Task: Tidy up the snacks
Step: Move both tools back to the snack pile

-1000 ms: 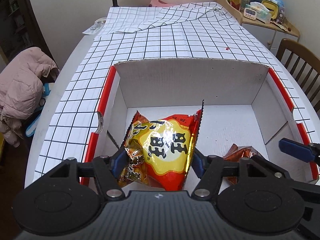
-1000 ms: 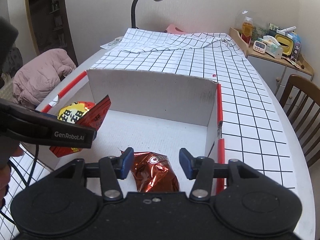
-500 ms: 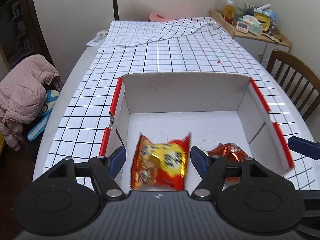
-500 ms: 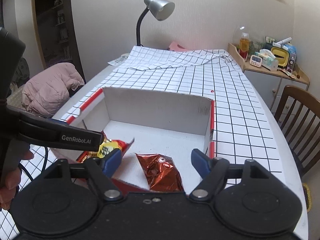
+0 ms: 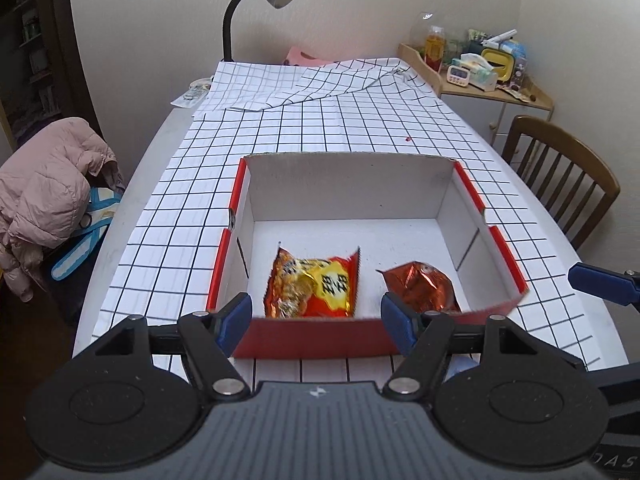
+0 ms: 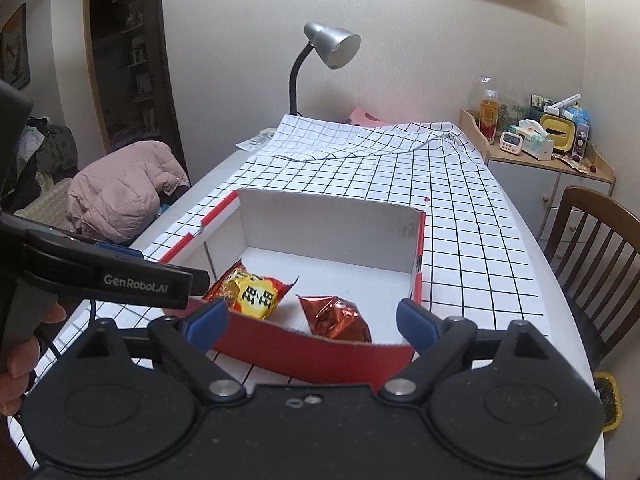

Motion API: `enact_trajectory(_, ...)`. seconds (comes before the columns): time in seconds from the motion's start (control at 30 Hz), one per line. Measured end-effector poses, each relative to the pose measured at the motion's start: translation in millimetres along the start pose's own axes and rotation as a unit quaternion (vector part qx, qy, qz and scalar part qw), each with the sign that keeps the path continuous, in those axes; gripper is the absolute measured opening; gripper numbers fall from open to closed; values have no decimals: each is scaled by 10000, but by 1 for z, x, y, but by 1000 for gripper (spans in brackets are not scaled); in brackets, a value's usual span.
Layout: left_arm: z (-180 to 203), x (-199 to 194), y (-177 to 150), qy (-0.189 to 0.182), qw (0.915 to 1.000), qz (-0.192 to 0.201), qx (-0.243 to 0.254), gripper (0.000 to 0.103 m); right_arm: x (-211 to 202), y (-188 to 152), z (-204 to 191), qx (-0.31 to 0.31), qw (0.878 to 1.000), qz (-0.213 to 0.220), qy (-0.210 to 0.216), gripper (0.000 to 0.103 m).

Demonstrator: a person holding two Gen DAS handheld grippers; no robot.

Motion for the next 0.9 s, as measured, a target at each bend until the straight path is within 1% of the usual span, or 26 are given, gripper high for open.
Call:
enact_trajectory(0.07, -1, -7, -6, -47, 10000, 19, -12, 71, -6, -3, -1, 13, 10000, 33, 25, 97)
enact_trajectory(0.17, -4, -18, -14, -144, 9999, 65, -13, 76, -16, -8, -4, 53, 9999, 99, 89, 101)
enact_trajectory(0.3, -6, -33, -25, -232, 9995, 197, 30, 77, -27, -17, -7, 57, 9997, 125, 210, 102)
enact_trajectory(0.33, -6, -36, -28, -240, 9995, 217, 44, 78, -29, -20, -7, 57, 9997, 116, 231, 102)
enact_trajectory(0.4, -9, -42, -36, -326, 9992, 244, 28, 83, -32, -26, -9, 59, 9996, 80, 279, 102)
enact_trajectory(0.53, -13, -53, -51, -484, 9984, 308, -9, 85, -37, -38, -11, 130, 9992, 4, 391, 103)
enact_trajectory(0.63, -17, -61, -63, -615, 9974, 382, -68, 92, -40, -46, -14, 160, 9988, -23, 462, 103)
enact_trajectory(0.7, -20, -63, -71, -705, 9967, 382, -103, 102, -42, -52, -17, 150, 9986, -36, 516, 103)
enact_trajectory(0.83, -25, -62, -86, -728, 9967, 314, -157, 103, -41, -64, -20, 165, 9979, -107, 613, 103)
enact_trajectory(0.9, -28, -57, -95, -694, 9972, 189, -204, 103, -39, -71, -21, 182, 9978, -159, 622, 103)
Point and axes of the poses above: each gripper's, at about its wrist camera, not at the fingertips, and x roughly the way its jaws point, z to its right, y to its top, the point moved 4 cm from there along x, roughly the way its jaws point, and after that the axes turned 9 degrees about y, right-handed, at the moved point
